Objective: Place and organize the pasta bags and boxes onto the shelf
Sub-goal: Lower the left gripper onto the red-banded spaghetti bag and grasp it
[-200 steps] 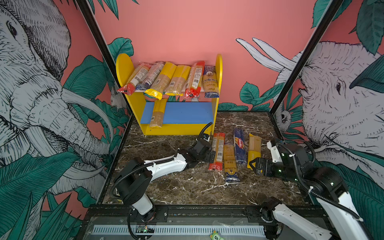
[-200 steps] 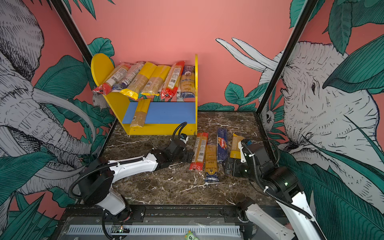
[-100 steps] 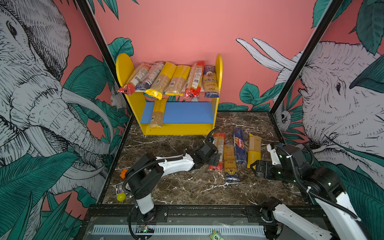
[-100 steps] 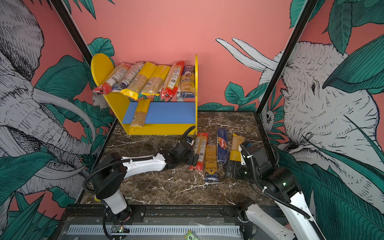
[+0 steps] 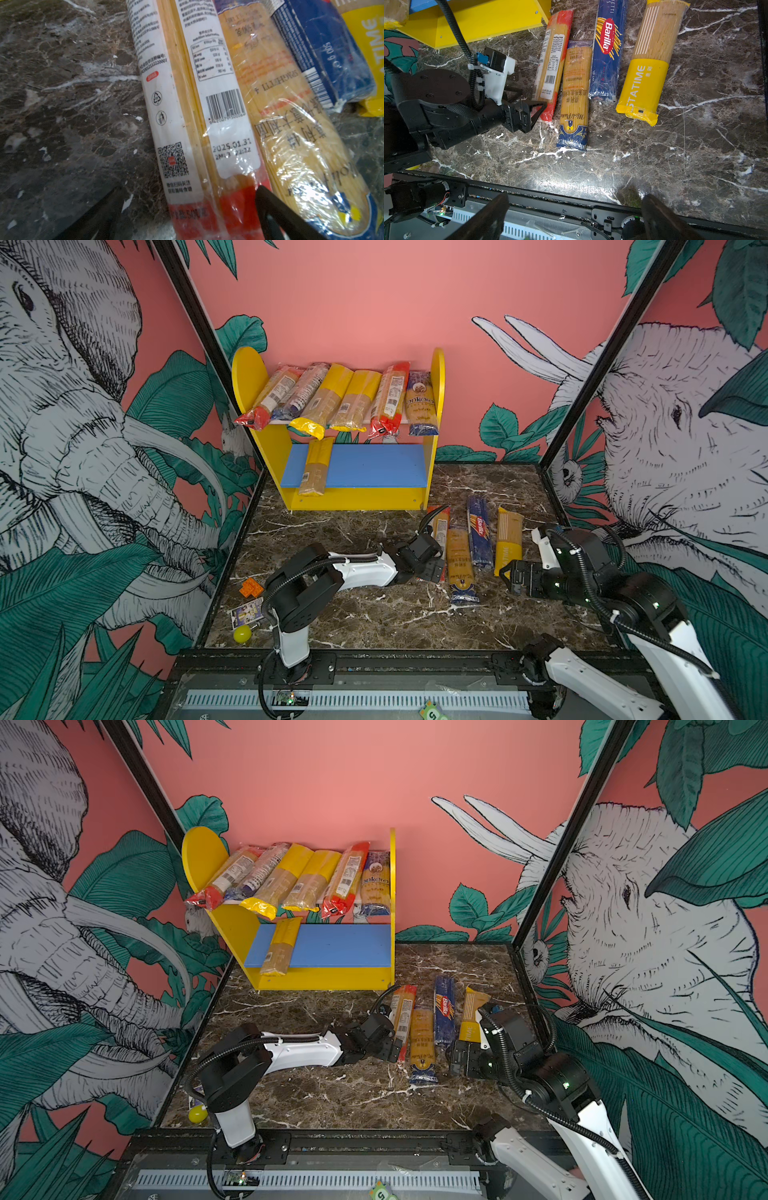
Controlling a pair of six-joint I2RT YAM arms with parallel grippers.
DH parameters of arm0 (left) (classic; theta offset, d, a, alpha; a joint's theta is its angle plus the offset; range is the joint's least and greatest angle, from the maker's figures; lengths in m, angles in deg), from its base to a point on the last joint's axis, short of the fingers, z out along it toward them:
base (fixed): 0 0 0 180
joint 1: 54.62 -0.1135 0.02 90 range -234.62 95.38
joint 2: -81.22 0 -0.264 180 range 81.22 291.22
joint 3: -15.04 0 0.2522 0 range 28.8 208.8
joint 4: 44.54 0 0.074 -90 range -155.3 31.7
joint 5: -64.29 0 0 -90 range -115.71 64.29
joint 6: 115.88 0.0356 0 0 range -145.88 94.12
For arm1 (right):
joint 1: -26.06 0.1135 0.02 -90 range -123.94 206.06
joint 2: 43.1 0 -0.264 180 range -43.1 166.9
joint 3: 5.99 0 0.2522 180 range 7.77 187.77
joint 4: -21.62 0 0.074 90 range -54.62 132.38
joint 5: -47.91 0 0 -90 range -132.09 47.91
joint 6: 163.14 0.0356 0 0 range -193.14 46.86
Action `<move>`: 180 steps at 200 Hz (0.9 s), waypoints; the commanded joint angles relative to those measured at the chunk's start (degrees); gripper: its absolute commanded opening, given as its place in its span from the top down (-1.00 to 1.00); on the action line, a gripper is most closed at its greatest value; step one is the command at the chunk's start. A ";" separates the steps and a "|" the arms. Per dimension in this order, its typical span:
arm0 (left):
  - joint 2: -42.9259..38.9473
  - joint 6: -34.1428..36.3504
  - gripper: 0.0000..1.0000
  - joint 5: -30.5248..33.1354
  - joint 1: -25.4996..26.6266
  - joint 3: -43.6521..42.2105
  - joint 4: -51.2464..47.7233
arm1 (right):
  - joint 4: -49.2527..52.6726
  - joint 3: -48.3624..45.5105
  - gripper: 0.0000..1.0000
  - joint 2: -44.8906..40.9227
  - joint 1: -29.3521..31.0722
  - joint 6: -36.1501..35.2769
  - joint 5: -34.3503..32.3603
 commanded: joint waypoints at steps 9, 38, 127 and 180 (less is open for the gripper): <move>1.14 -1.86 -0.99 -1.23 0.75 2.11 0.59 | 1.36 -0.69 -0.97 -0.21 0.28 -0.68 -0.56; 1.81 -2.21 -0.99 -1.53 1.41 3.07 1.05 | 1.96 -0.40 -0.98 -0.13 0.26 -0.95 -1.09; 7.28 -4.17 -0.99 0.46 1.81 6.48 -4.22 | 3.24 -0.01 -0.97 -0.30 0.29 -2.01 -1.94; 8.50 -4.37 -0.18 -1.10 1.81 6.14 -5.11 | 3.01 1.13 -0.97 1.05 0.32 -2.69 -1.92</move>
